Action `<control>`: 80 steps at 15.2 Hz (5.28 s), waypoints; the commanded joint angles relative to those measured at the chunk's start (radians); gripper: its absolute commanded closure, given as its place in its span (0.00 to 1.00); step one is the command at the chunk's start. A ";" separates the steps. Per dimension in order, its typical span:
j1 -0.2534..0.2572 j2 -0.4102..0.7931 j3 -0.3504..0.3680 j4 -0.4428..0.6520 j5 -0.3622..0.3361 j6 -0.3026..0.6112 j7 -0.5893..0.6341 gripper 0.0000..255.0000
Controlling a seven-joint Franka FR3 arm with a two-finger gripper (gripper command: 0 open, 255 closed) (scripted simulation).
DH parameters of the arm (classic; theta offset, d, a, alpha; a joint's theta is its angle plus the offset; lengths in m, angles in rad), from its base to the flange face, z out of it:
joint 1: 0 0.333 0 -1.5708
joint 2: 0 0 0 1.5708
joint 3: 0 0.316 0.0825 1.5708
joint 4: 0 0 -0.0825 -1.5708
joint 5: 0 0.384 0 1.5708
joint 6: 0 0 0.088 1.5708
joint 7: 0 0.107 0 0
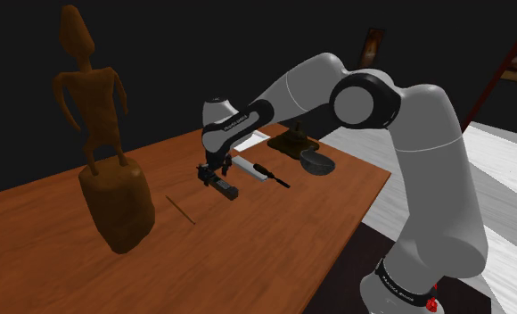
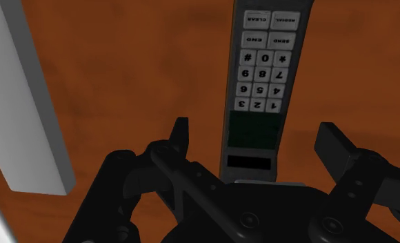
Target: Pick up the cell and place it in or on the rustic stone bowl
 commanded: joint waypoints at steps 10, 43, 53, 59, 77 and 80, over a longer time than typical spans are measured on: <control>0.000 0.015 -0.001 0.001 0.000 0.014 0.000 1.00; -0.004 -0.160 0.005 0.080 0.009 -0.239 -0.008 1.00; -0.029 -0.245 -0.002 0.054 0.017 -0.298 -0.043 1.00; -0.103 -0.382 -0.036 -0.146 0.033 -0.234 -0.155 1.00; -0.316 -0.618 -0.212 -0.459 0.042 -0.157 -0.549 1.00; -0.352 -0.631 -0.249 -0.475 0.040 -0.154 -0.621 1.00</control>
